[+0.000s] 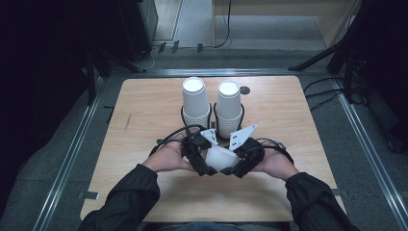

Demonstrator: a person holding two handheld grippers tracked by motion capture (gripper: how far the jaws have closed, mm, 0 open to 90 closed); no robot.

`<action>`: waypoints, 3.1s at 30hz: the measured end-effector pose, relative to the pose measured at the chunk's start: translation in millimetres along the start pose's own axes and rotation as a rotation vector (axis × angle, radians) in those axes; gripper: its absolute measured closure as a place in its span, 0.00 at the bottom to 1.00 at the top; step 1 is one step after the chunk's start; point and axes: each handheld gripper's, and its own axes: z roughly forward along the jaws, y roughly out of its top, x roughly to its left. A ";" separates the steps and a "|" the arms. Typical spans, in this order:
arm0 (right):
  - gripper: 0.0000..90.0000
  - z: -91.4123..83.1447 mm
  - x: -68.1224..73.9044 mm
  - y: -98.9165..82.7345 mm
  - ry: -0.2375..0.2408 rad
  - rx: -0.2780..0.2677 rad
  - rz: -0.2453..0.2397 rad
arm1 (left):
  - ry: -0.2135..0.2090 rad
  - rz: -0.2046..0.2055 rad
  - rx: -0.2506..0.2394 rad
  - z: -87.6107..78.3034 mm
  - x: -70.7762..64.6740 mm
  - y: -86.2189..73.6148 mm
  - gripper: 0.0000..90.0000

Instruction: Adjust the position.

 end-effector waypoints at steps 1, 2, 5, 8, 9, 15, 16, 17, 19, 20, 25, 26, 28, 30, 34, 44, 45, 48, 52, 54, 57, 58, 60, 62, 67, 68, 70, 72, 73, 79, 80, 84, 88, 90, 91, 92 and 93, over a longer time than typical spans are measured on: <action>0.25 -1.3 -0.2 -0.8 0.002 -0.005 0.011 | 0.007 -0.005 -0.011 -1.1 0.1 -0.4 0.00; 0.25 -2.7 -1.3 -1.3 0.000 -0.010 0.009 | 0.012 -0.011 -0.015 -2.8 1.1 -0.5 0.00; 0.25 -9.0 -3.8 -2.6 -0.007 -0.041 0.024 | 0.014 -0.024 -0.044 -7.5 3.2 -2.7 0.00; 0.25 -16.9 -5.1 -3.6 -0.006 -0.078 0.056 | 0.006 -0.035 -0.077 -13.1 5.6 -5.2 0.00; 0.25 -19.4 -6.0 -4.3 -0.007 -0.088 0.061 | 0.009 -0.041 -0.089 -14.6 5.8 -6.2 0.00; 0.25 -31.2 -8.8 -8.0 -0.025 -0.130 0.081 | 0.010 -0.057 -0.131 -22.5 7.7 -12.5 0.00; 0.25 -32.9 -8.9 -8.4 -0.029 -0.135 0.089 | 0.011 -0.064 -0.136 -23.8 8.3 -13.5 0.00; 0.25 -34.1 -9.5 -9.0 -0.030 -0.143 0.090 | 0.013 -0.072 -0.146 -24.6 8.6 -14.5 0.00; 0.25 -36.8 -10.2 -9.9 -0.032 -0.157 0.100 | 0.018 -0.084 -0.163 -26.5 9.4 -16.3 0.00; 0.25 -38.1 -9.9 -10.5 -0.037 -0.165 0.109 | 0.016 -0.088 -0.172 -26.9 9.9 -16.9 0.00; 0.24 -42.1 -10.3 -12.7 -0.041 -0.190 0.120 | -0.004 -0.121 -0.261 -31.6 9.7 -20.0 0.00; 0.24 -42.6 -10.0 -13.0 -0.042 -0.191 0.125 | -0.007 -0.133 -0.282 -32.3 9.4 -20.1 0.00; 0.24 -42.7 -9.8 -13.2 -0.038 -0.198 0.124 | -0.014 -0.143 -0.315 -33.7 8.9 -19.9 0.00; 0.24 -41.9 -9.4 -13.0 -0.038 -0.199 0.121 | -0.018 -0.151 -0.340 -34.6 7.9 -18.8 0.00; 0.24 -38.8 -7.6 -11.7 -0.029 -0.196 0.117 | -0.053 -0.163 -0.364 -33.6 7.1 -16.3 0.00; 0.24 -30.4 -3.1 -6.0 -0.002 -0.197 0.102 | -0.101 -0.207 -0.411 -28.4 7.6 -13.5 0.03; 0.24 -29.7 -2.9 -5.4 -0.003 -0.198 0.102 | -0.105 -0.207 -0.424 -28.8 7.5 -13.9 0.06; 0.25 -29.3 -3.4 -5.1 -0.003 -0.199 0.103 | -0.092 -0.205 -0.433 -29.4 6.2 -13.9 0.08; 0.25 -29.5 -3.1 -5.8 -0.007 -0.191 0.103 | -0.088 -0.195 -0.432 -30.6 5.7 -13.4 0.12; 0.25 -29.5 -4.2 -6.0 0.006 -0.187 0.118 | -0.108 -0.210 -0.428 -30.5 8.0 -13.9 0.14; 0.24 -28.1 -3.8 -5.4 0.007 -0.179 0.125 | -0.103 -0.198 -0.418 -31.7 7.3 -14.2 0.15; 0.22 -27.4 -3.7 -5.1 0.008 -0.178 0.134 | -0.101 -0.196 -0.414 -32.0 7.2 -14.1 0.15; 0.15 -26.0 -3.9 -4.6 0.003 -0.157 0.153 | -0.093 -0.195 -0.404 -34.2 8.0 -14.8 0.16; 0.15 -26.9 -4.8 -4.9 0.014 -0.154 0.160 | -0.090 -0.195 -0.402 -36.9 9.1 -15.9 0.16; 0.12 -31.4 -7.6 -7.4 0.019 -0.156 0.191 | -0.072 -0.181 -0.389 -45.5 10.0 -17.9 0.16; 0.12 -31.7 -7.7 -7.9 0.019 -0.155 0.191 | -0.060 -0.172 -0.381 -46.9 9.8 -18.1 0.16; 0.12 -32.7 -8.2 -9.2 0.014 -0.149 0.195 | -0.054 -0.156 -0.363 -48.9 9.3 -18.6 0.16; 0.12 -33.1 -9.0 -10.2 0.007 -0.147 0.198 | -0.050 -0.140 -0.343 -49.4 9.2 -19.0 0.16; 0.12 -33.2 -9.1 -10.3 0.005 -0.146 0.201 | -0.041 -0.129 -0.334 -49.6 9.1 -19.2 0.16; 0.14 -32.5 -8.8 -10.9 0.005 -0.141 0.199 | -0.009 -0.088 -0.265 -47.4 8.3 -19.1 0.16; 0.14 -32.2 -8.8 -11.0 0.007 -0.138 0.202 | -0.001 -0.078 -0.256 -47.4 8.3 -19.1 0.15; 0.15 -30.8 -8.9 -10.7 0.014 -0.125 0.205 | 0.016 -0.037 -0.210 -45.0 7.4 -17.6 0.15; 0.15 -26.2 -8.4 -10.7 0.007 -0.106 0.184 | 0.034 -0.006 -0.170 -41.7 5.0 -14.7 0.15; 0.15 -23.2 -7.8 -10.8 0.007 -0.087 0.180 | 0.040 0.007 -0.155 -40.6 4.7 -13.7 0.15; 0.15 -21.4 -7.3 -10.7 0.009 -0.081 0.177 | 0.038 0.007 -0.153 -40.1 5.1 -13.4 0.15; 0.15 -19.9 -7.0 -10.5 0.015 -0.075 0.172 | 0.026 -0.007 -0.159 -39.1 5.9 -12.9 0.15; 0.15 -18.2 -6.6 -10.1 0.018 -0.077 0.167 | 0.031 -0.004 -0.156 -38.9 7.1 -12.0 0.15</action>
